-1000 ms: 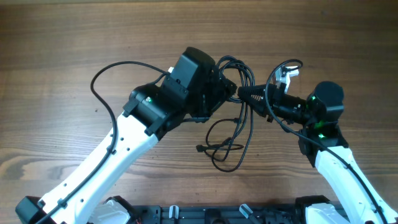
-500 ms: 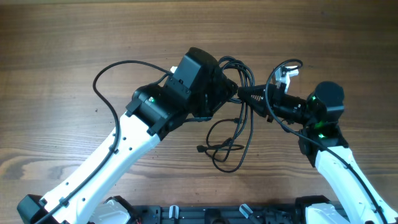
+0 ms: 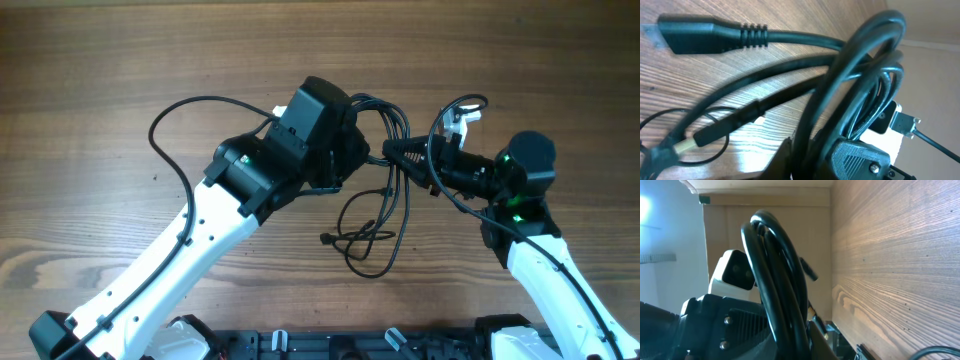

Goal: Untangle cables

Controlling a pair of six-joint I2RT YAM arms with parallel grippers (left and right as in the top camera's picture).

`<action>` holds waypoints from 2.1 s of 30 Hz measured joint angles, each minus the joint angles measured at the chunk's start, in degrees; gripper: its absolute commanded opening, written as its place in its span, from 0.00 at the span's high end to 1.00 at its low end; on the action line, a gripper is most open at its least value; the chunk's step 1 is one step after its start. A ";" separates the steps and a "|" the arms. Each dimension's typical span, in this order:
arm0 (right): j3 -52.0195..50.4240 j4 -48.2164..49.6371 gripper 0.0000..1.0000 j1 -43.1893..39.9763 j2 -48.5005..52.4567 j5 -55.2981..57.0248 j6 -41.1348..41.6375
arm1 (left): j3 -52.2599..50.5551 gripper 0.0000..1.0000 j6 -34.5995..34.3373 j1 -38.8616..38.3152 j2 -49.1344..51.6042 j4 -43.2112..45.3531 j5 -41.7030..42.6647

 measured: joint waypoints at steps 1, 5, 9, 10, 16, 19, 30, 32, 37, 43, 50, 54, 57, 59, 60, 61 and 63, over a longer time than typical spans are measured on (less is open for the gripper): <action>0.00 -0.02 0.96 0.00 0.00 0.00 0.00 | 0.00 0.96 -0.07 0.00 0.02 0.13 -0.02; 0.00 -0.02 0.96 0.00 0.00 0.00 -0.02 | 0.00 0.96 -0.07 0.00 0.11 0.24 -0.02; 0.00 -0.04 0.96 0.00 0.00 0.00 0.00 | 0.00 0.96 -0.04 0.00 0.22 0.33 -0.02; 0.00 -0.04 0.96 0.00 0.00 0.00 0.00 | 0.00 0.96 -0.04 0.00 0.22 0.37 -0.02; 0.00 -0.09 0.94 0.00 0.00 0.02 -0.11 | 0.00 0.96 2.36 0.00 0.22 0.59 -0.66; 0.00 -0.20 0.90 0.00 0.00 0.00 -0.26 | 0.00 0.96 4.68 0.00 0.22 0.66 -0.83; 0.00 0.24 0.20 0.02 0.09 -0.42 -1.05 | 0.00 0.96 16.11 0.00 0.79 0.35 -1.95; -0.02 0.24 0.12 0.02 0.09 -0.46 -1.11 | 0.00 0.96 16.61 0.00 0.81 0.31 -2.16; 0.00 0.24 0.01 0.02 0.09 -0.46 -2.36 | 0.00 0.96 18.69 0.00 0.81 -0.61 -3.43; 0.00 0.17 0.00 0.02 0.09 -0.46 -9.14 | 0.00 0.96 22.62 0.00 0.81 -2.71 -3.69; 0.02 -4.55 0.00 0.02 0.09 0.17 -20.37 | 0.00 0.96 26.88 0.00 0.81 -6.14 -3.89; 0.04 -11.34 0.01 0.02 0.09 3.48 -27.34 | 0.00 0.96 28.68 0.00 0.81 -7.65 -4.07; 0.04 -12.37 0.08 0.02 0.09 5.03 -33.70 | 0.00 0.96 30.56 0.00 0.81 -9.14 -4.26; 0.04 -12.37 0.18 0.02 0.09 5.44 -37.51 | 0.00 0.96 32.46 0.00 0.81 -9.84 -4.26; 0.04 -12.39 0.22 0.02 0.09 5.64 -39.65 | 0.00 0.96 33.18 0.00 0.81 -10.29 -4.26; 0.04 -12.39 0.25 0.02 0.09 5.68 -41.44 | 0.00 0.96 33.79 0.00 0.81 -10.60 -4.26; 0.04 -12.46 0.32 0.02 0.09 5.86 -44.63 | 0.00 0.96 34.32 0.00 0.81 -10.64 -4.26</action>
